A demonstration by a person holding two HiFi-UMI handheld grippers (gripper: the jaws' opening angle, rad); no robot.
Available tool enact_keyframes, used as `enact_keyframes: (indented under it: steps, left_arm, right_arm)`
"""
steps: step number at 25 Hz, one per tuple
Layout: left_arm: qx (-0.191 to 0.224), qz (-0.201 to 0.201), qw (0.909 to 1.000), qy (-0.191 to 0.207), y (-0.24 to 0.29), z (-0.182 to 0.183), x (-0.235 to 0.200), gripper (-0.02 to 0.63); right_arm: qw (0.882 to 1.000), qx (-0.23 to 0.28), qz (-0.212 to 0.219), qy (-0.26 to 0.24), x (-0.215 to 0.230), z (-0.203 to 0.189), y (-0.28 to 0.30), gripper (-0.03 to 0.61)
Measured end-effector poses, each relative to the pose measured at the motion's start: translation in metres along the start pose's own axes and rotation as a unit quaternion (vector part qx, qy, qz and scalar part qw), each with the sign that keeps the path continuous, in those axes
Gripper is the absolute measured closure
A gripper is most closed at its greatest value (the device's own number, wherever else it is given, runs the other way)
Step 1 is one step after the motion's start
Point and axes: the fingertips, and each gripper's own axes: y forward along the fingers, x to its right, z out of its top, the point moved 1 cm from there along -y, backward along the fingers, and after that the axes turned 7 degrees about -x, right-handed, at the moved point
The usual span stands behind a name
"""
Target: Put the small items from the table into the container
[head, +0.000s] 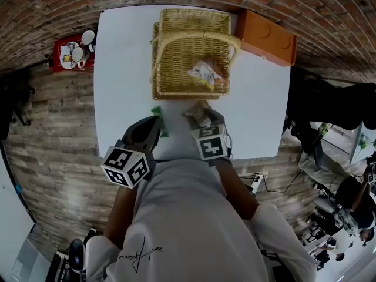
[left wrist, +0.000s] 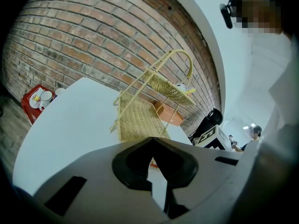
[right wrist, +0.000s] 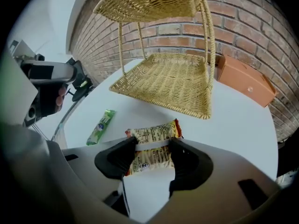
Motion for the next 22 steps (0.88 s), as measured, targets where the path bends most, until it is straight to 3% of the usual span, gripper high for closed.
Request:
enact_keyframes:
  steps: [10, 22]
  left_arm:
    - [0.000, -0.001, 1.0000, 0.001, 0.003, -0.003, 0.005, 0.604]
    - [0.013, 0.007, 0.9999, 0.004, 0.001, -0.002, 0.009, 0.604]
  right_arm:
    - [1.000, 0.014, 0.014, 0.005, 0.002, 0.002, -0.004, 0.371]
    - [0.999, 0.028, 0.032, 0.009, 0.000, 0.000, -0.014, 0.387]
